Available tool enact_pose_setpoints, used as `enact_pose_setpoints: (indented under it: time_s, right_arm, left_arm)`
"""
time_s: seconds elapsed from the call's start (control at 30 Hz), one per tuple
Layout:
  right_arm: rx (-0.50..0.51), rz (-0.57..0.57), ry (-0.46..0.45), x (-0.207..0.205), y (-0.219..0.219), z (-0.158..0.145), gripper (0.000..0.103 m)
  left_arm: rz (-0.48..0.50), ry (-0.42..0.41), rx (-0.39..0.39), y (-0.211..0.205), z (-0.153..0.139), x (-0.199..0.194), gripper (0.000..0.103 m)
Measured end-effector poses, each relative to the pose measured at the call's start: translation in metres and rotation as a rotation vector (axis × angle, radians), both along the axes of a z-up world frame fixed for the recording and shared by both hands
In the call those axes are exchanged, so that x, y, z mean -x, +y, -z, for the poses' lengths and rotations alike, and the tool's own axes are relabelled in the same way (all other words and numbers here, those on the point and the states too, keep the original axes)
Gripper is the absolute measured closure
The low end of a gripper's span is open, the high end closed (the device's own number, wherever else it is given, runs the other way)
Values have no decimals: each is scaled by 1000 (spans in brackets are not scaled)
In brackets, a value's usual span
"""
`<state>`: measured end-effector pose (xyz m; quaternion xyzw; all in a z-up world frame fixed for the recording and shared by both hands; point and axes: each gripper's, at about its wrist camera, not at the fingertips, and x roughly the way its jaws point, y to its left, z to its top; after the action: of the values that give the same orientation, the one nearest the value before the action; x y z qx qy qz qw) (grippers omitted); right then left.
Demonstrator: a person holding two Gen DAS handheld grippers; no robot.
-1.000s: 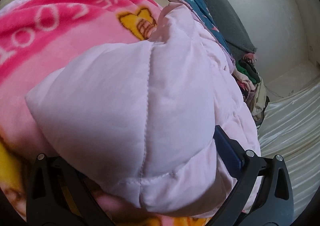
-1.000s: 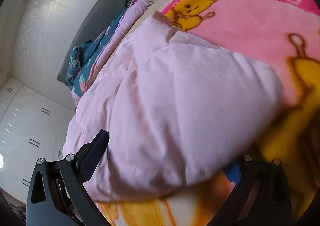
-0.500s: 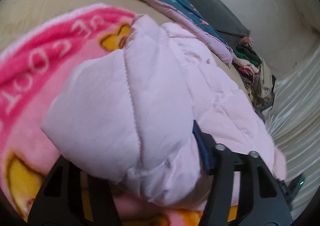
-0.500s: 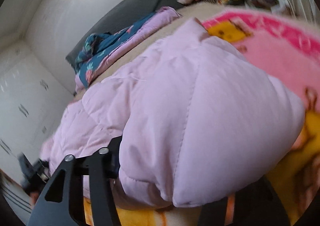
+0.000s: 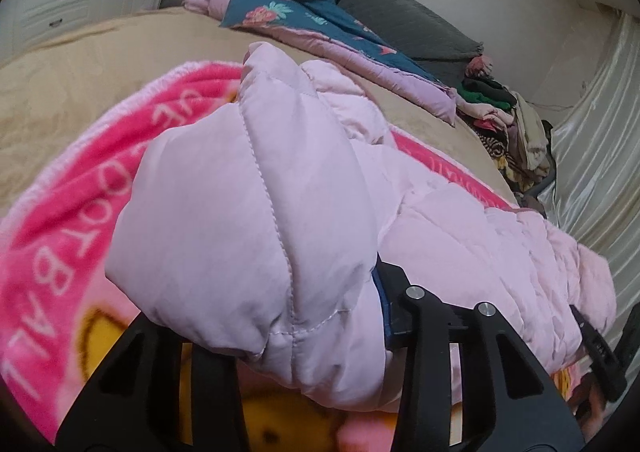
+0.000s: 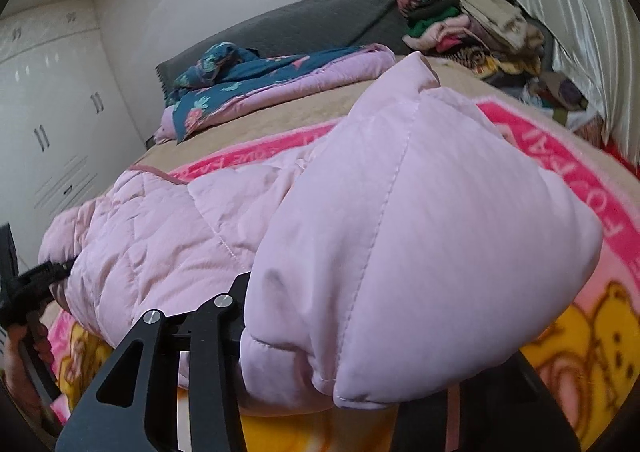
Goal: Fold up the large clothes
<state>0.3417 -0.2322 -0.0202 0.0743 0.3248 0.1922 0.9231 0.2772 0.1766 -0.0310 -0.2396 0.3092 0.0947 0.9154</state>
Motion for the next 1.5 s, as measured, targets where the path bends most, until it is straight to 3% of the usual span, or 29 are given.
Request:
enact_pose_setpoints:
  time_s: [0.33, 1.07, 1.27, 1.5]
  right_arm:
    - [57, -62, -58, 57, -2, -24, 64]
    - [63, -77, -52, 146, -21, -22, 64]
    - [46, -66, -6, 155, -28, -8, 63]
    - [-27, -19, 105, 154, -41, 20, 49]
  left_arm:
    - [-8, -16, -19, -14, -17, 52, 71]
    - [6, 17, -52, -28, -17, 129, 71]
    - [9, 51, -78, -32, -2, 141, 67]
    - [6, 89, -91, -29, 18, 153, 55]
